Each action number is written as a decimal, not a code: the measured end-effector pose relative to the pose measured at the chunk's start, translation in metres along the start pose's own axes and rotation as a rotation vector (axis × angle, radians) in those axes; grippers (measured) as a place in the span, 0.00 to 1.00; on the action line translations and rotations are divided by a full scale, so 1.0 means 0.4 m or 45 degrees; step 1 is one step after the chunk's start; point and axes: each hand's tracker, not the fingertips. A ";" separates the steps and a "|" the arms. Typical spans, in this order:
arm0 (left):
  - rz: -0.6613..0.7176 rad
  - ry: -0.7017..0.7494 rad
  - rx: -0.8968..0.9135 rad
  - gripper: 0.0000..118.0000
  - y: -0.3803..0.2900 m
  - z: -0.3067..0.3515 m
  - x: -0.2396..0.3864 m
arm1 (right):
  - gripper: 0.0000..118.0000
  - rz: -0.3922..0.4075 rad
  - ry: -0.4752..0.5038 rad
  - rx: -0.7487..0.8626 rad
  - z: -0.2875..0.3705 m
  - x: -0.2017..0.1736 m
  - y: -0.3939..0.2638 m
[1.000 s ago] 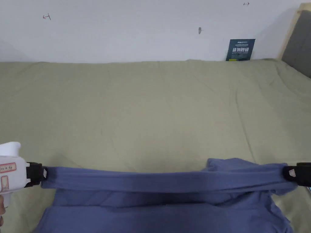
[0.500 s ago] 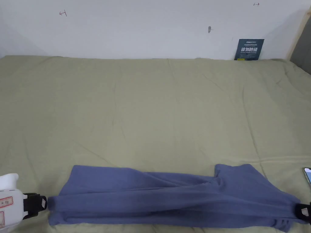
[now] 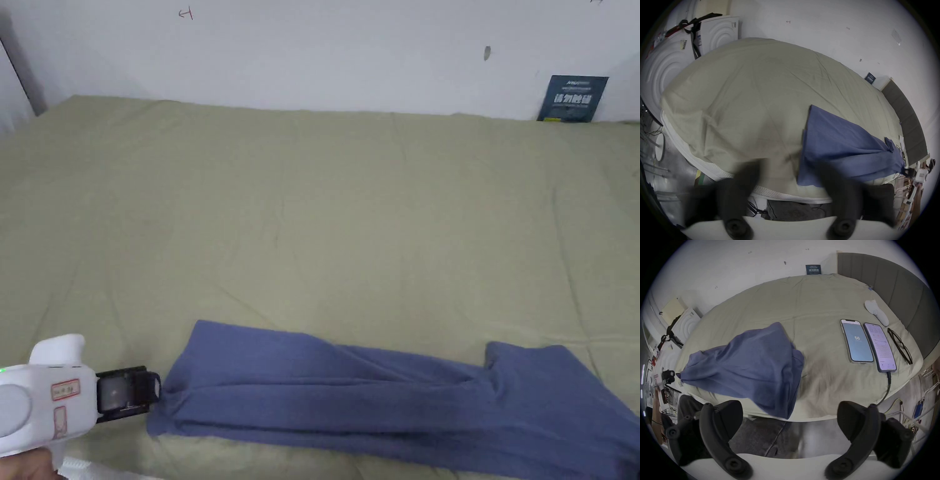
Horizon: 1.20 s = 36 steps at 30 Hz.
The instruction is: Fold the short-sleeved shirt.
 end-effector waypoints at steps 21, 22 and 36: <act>0.265 -0.553 -0.270 0.02 0.158 -0.134 -0.093 | 0.01 -0.030 -0.068 0.391 0.108 -0.277 0.037; 0.305 -0.566 -0.276 0.02 0.160 -0.156 -0.102 | 0.01 -0.026 -0.065 0.395 0.109 -0.290 0.035; 0.400 -0.926 -0.579 0.95 0.166 -0.345 -0.119 | 0.01 -0.043 -0.007 0.344 0.084 -0.323 0.060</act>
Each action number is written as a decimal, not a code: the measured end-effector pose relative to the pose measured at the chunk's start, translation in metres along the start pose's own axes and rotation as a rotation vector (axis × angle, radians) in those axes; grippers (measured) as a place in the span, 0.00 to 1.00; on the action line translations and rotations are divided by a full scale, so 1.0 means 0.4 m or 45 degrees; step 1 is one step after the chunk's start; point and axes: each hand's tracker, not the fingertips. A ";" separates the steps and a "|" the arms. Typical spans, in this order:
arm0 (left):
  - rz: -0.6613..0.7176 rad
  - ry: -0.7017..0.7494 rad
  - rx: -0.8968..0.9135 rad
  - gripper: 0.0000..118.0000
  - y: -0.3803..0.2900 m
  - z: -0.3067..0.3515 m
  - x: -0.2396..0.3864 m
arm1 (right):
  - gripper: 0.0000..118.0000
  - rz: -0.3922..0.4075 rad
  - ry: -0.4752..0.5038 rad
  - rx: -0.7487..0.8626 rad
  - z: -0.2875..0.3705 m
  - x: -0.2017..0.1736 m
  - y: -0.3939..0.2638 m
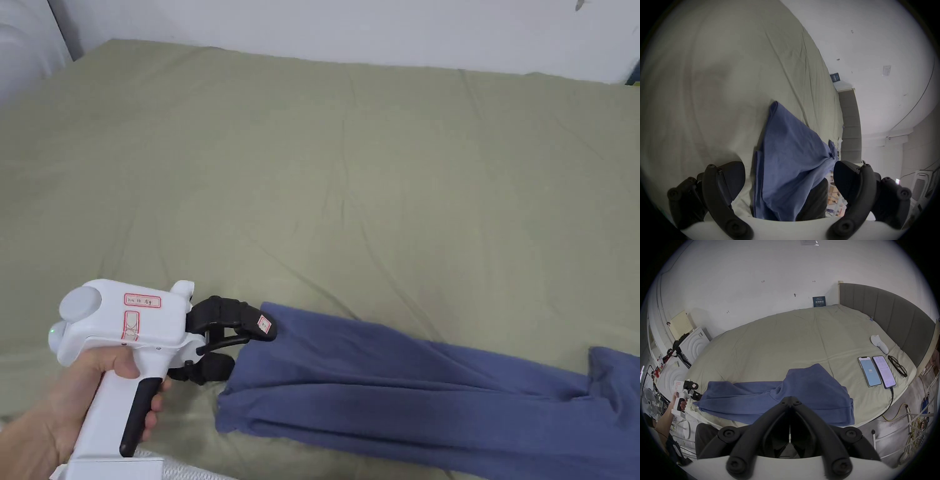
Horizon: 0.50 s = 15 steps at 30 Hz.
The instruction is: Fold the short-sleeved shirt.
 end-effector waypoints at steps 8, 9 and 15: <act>0.044 -0.086 -0.031 0.06 0.015 -0.056 -0.018 | 0.01 -0.019 -0.016 0.004 0.020 0.015 -0.004; 0.032 0.021 -0.021 0.06 0.016 -0.062 -0.024 | 0.01 -0.024 -0.011 0.008 0.024 0.017 -0.004; 0.042 0.075 0.056 0.05 -0.010 -0.044 -0.013 | 0.01 -0.046 0.014 0.031 0.043 0.031 0.002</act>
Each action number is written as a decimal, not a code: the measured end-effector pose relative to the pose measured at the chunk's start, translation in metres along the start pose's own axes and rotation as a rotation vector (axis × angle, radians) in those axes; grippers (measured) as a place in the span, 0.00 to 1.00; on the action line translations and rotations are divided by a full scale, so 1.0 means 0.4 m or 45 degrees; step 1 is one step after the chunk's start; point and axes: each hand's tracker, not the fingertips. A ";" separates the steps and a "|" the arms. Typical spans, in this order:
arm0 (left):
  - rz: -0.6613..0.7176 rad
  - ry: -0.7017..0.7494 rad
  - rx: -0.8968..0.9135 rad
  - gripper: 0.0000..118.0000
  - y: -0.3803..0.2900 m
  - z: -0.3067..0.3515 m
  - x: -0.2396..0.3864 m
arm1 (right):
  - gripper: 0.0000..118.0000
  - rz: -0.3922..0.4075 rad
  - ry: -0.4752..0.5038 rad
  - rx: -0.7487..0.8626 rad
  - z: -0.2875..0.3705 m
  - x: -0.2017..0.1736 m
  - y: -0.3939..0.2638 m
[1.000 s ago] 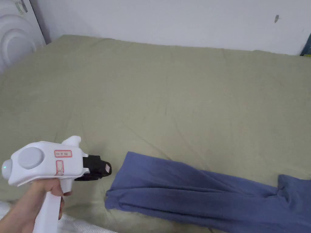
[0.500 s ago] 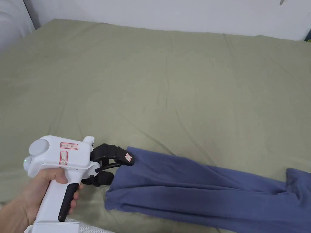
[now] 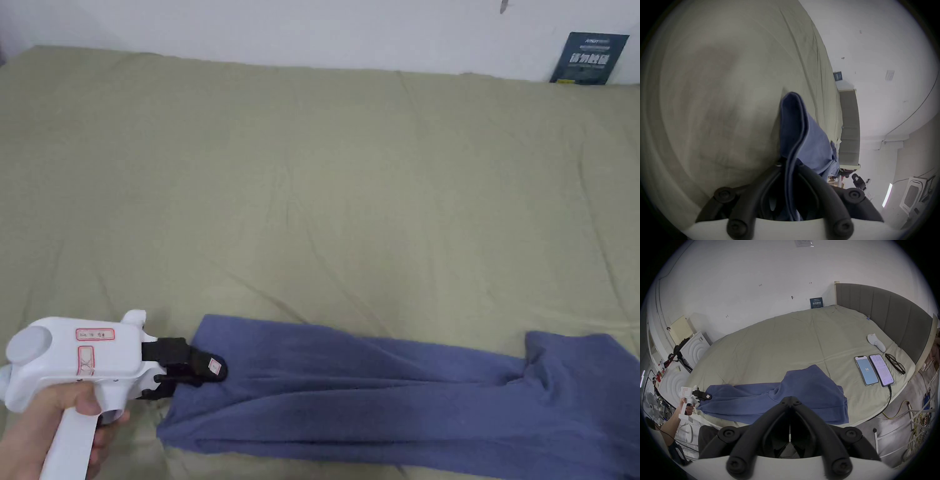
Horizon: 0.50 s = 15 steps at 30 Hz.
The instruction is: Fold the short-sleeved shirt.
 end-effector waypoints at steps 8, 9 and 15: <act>-0.006 0.022 0.061 0.05 -0.018 0.108 0.027 | 0.01 0.006 0.041 0.028 0.004 -0.003 0.013; -0.013 0.033 0.088 0.05 -0.014 0.131 0.026 | 0.01 0.009 0.045 0.027 0.002 -0.005 0.015; -0.011 0.150 0.199 0.05 0.006 0.282 0.010 | 0.01 0.015 0.072 0.047 -0.007 -0.015 0.019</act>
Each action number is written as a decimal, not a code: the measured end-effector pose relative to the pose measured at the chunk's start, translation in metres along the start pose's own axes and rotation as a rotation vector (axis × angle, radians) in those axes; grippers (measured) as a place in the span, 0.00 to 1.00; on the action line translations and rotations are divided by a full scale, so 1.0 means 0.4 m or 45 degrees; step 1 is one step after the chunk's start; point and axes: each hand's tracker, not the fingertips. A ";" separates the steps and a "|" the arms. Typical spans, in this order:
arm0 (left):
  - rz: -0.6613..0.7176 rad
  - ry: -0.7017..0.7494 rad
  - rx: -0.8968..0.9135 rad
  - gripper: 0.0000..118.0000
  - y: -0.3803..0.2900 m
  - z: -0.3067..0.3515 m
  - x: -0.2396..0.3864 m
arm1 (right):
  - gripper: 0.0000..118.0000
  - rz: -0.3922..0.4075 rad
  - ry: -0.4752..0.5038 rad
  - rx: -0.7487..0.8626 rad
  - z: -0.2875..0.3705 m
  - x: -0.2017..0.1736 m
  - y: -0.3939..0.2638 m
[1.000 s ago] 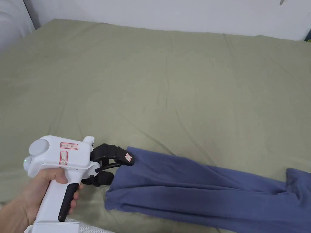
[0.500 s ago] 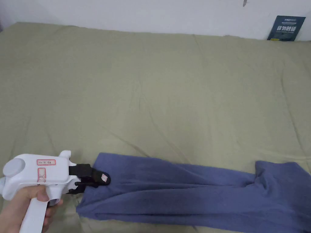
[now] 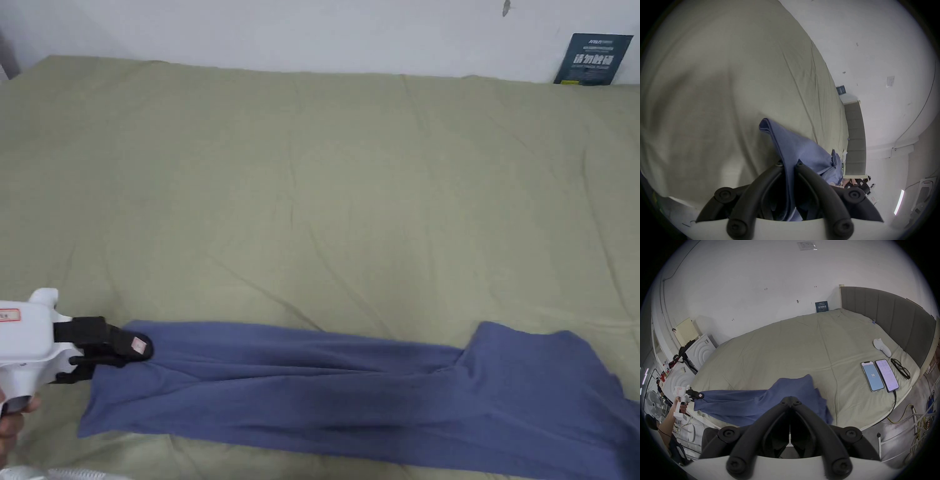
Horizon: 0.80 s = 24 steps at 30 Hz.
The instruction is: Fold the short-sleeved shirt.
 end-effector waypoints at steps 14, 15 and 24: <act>-0.369 0.343 0.040 0.05 -0.053 0.043 0.311 | 0.01 0.041 0.053 -0.007 0.014 -0.006 -0.025; -0.411 0.369 0.029 0.05 -0.067 0.033 0.351 | 0.01 0.060 0.050 -0.008 0.016 -0.007 -0.030; -0.709 0.620 -0.096 0.05 -0.207 -0.197 0.610 | 0.01 0.072 0.114 -0.048 0.022 -0.008 -0.084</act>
